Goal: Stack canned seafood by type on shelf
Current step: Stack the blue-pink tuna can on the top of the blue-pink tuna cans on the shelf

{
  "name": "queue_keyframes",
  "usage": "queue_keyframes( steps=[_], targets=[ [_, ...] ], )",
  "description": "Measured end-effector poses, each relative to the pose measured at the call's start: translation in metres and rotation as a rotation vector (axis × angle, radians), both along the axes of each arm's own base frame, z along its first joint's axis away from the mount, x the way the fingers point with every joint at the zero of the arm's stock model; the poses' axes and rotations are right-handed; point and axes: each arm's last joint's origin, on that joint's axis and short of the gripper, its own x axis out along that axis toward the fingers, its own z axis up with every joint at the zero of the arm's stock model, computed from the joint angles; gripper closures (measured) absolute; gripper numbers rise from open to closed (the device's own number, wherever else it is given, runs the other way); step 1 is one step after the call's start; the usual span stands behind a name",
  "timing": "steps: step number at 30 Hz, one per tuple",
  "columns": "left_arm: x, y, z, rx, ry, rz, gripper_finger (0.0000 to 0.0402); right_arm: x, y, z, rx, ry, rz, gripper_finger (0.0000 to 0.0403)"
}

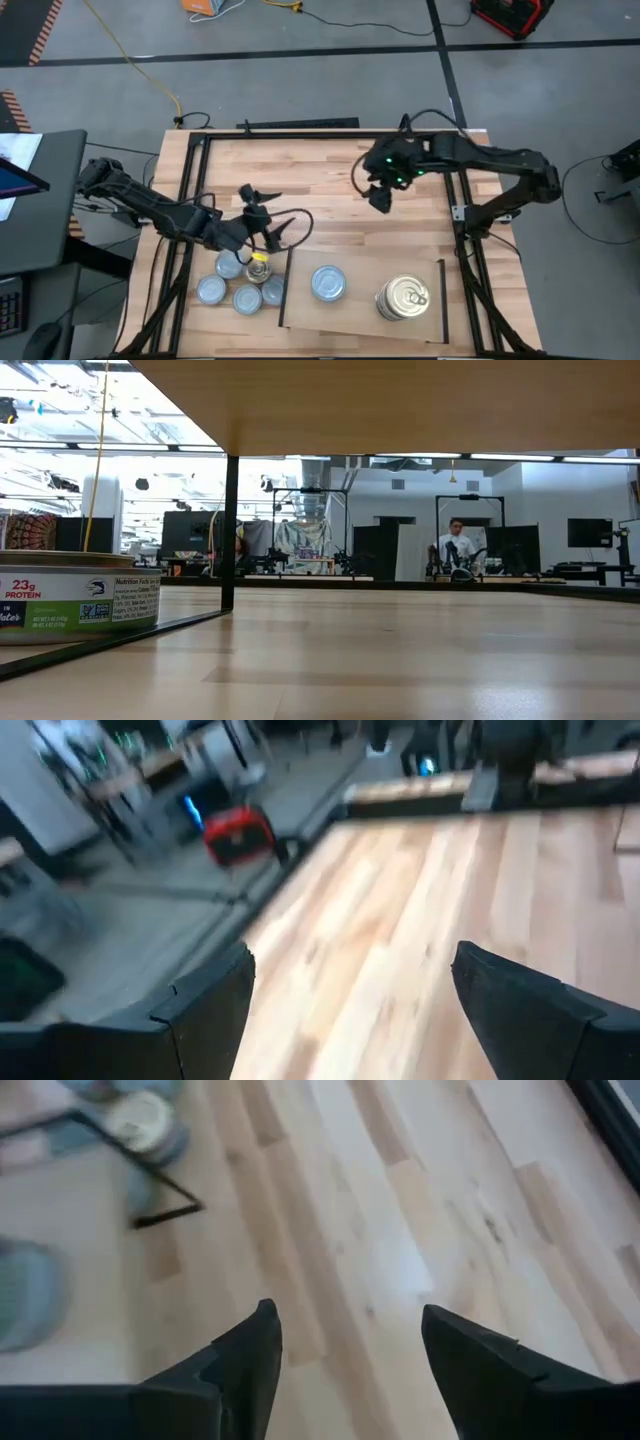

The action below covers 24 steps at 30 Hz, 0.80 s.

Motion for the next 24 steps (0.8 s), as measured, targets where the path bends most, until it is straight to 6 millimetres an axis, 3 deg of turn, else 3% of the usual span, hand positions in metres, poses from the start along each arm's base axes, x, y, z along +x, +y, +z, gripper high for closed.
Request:
queue_keyframes(
  steps=[3, 11, 17, 24],
  targets=[
    [-0.015, 0.005, -0.006, -0.099, 0.074, -0.015, 0.0083, 0.002, -0.011, -0.018, -0.044, -0.047, -0.010, 0.0137],
    [-0.046, 0.011, -0.022, -0.361, 0.348, -0.119, 0.0086, 0.009, -0.034, -0.041, -0.129, -0.254, -0.082, 0.0137],
    [-0.046, -0.008, -0.052, -0.518, 0.583, -0.253, 0.0086, 0.014, -0.044, -0.047, -0.198, -0.360, -0.124, 0.0137],
    [-0.038, -0.036, -0.074, -0.404, 0.654, -0.292, 0.0086, 0.015, -0.045, -0.044, -0.234, -0.388, -0.102, 0.0137]
  ],
)
